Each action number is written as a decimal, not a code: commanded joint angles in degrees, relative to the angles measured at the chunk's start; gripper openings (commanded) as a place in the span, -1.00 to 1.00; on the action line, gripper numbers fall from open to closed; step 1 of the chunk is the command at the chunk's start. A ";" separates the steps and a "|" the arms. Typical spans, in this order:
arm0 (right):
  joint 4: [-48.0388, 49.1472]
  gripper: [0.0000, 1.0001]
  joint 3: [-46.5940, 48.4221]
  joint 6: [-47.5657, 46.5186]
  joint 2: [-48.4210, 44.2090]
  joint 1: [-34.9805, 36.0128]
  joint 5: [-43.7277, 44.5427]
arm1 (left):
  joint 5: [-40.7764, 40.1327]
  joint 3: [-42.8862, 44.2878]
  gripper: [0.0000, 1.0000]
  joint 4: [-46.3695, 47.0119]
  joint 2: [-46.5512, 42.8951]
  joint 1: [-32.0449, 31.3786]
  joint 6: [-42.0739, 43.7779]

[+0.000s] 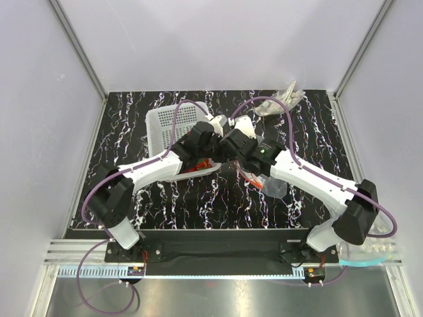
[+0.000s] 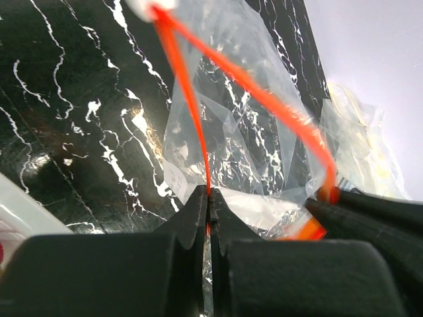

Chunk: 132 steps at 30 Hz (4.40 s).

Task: Place the food in the zip-top bag and seal the zipper
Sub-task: Adjust the zipper food storage bag at the center of the board, then adjust the fake fruit in the bin, then pick up the fake food from the bin.

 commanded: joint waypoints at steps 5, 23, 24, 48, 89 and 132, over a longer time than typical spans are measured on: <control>0.04 -1.00 3.77 0.45 1.63 0.39 2.06 | -1.11 2.38 -0.86 -2.07 -2.65 1.62 2.93; 6.02 -1.00 -0.01 0.63 1.19 -0.31 -2.25 | -16.76 -5.51 0.93 -23.18 -27.33 7.77 6.99; 6.28 -1.00 -0.27 0.54 1.10 -0.66 -2.51 | -17.29 -6.74 0.96 -23.96 -28.39 7.86 6.90; 9.10 -1.00 -1.42 -2.18 0.93 -1.89 -7.35 | -30.75 -6.49 -1.00 -31.45 -21.02 10.48 10.15; 9.19 -1.00 -1.59 -2.18 -0.92 -3.12 -13.15 | -35.05 11.80 0.98 -35.23 2.70 9.61 19.29; 11.47 -1.00 -0.72 -9.39 -1.27 -9.71 -12.80 | -9.82 4.59 0.01 -35.03 -16.01 7.69 15.07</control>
